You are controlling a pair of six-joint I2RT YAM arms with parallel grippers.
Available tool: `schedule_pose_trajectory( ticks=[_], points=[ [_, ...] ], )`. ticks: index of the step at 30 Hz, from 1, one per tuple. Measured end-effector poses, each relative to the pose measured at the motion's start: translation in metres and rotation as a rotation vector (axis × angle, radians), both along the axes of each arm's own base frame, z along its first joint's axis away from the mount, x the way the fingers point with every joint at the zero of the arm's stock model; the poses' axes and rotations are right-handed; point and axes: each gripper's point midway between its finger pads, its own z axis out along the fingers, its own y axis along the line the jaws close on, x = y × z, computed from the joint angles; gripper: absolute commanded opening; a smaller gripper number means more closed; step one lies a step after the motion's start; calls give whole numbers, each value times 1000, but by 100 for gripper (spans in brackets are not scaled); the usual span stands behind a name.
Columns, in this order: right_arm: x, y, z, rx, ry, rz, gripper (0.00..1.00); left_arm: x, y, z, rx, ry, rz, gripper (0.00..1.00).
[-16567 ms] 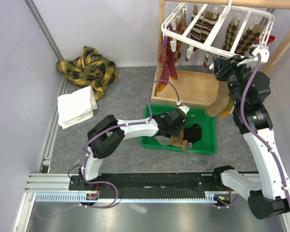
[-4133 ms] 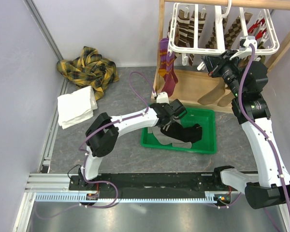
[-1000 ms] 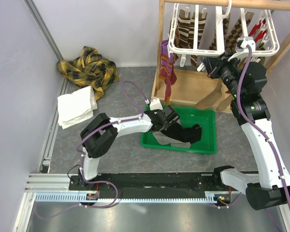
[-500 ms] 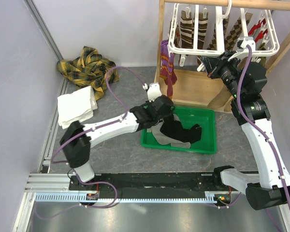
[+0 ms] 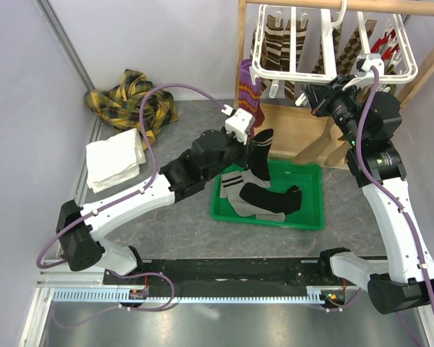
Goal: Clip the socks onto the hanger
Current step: Pick up the sock from the bin, then clamp the sock onto the hanger.
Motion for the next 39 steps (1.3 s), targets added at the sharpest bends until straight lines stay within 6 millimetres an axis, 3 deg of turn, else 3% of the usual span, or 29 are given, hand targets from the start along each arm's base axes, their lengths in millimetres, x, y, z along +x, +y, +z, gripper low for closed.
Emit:
schedule_pose_trajectory(
  ticks=[5,10,15,18,28,33,39],
  points=[
    [-1,0,1,-11,-3,6,0,-4,-7,26,51,-121,-228,2],
    [-2,0,4,-33,-16,5,0,0,-12,75,40,-252,-392,2],
    [-3,0,5,-53,-25,9,0,3,-21,101,41,-319,-497,2],
    [-4,2,4,-65,-30,22,0,4,-34,102,45,-319,-552,2],
    [-8,10,7,-91,-54,75,0,22,-60,77,100,-235,-599,2],
    [-12,16,9,-104,-73,116,0,26,-62,79,110,-219,-592,2],
    [-16,22,11,-124,-95,161,0,28,-59,96,101,-244,-570,2]
  ],
)
